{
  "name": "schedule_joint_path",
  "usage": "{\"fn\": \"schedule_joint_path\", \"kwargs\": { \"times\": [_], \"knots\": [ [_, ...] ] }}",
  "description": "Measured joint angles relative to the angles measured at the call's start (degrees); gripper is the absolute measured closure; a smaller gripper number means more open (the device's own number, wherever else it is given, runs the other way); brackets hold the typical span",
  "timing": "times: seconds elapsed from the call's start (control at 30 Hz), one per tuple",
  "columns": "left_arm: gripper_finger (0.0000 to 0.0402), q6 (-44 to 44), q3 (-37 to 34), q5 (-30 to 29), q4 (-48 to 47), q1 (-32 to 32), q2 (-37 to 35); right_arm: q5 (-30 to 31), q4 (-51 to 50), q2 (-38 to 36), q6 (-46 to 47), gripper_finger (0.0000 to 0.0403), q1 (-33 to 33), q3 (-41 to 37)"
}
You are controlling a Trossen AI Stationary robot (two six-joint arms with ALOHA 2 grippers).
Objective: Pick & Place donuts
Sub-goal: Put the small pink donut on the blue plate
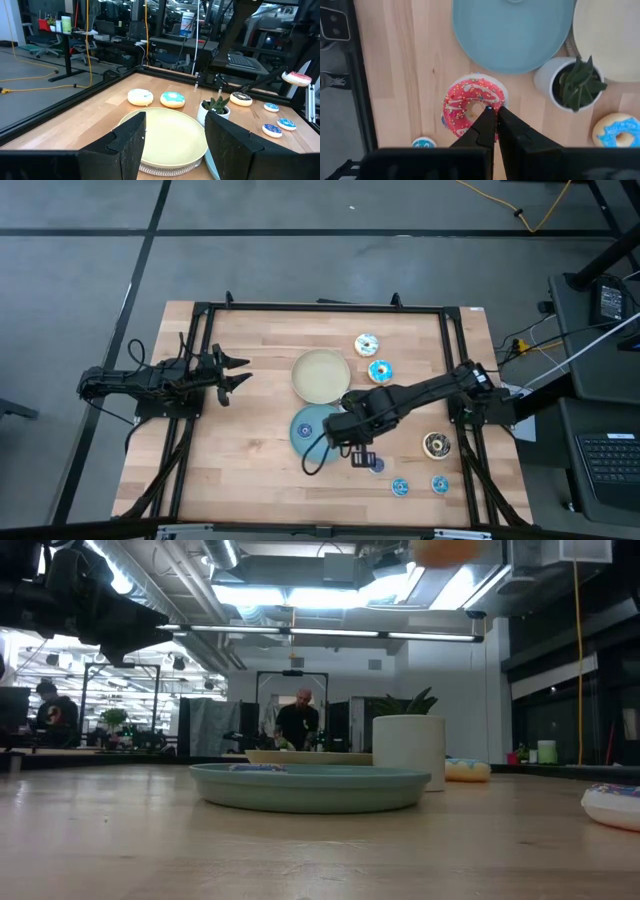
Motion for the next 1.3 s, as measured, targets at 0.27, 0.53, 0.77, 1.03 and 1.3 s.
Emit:
{"fn": "schedule_joint_path", "kwargs": {
  "times": [0.27,0.53,0.77,1.03,1.3],
  "knots": [
    [0.0205,0.0,-0.01,-0.02,0.01,-0.01,0.0,0.02,1.25,2.28,-2.13,0.0384,-1.6,0.0],
    [0.0205,0.0,0.01,0.0,0.01,0.0,0.01,0.02,4.07,4.53,-3.82,0.0384,-2.77,0.0],
    [0.0205,0.0,-0.02,0.0,-0.01,0.01,0.01,0.03,4.94,8.52,-5.26,0.0384,-3.32,3.02],
    [0.0205,0.0,0.0,0.0,0.01,0.01,0.0,0.04,3.38,15.38,-6.59,0.0384,-4.77,11.22],
    [0.0205,0.0,-0.01,0.0,-0.01,0.0,0.02,0.02,3.17,20.5,-7.07,0.0384,-4.97,13.35]
  ]
}}
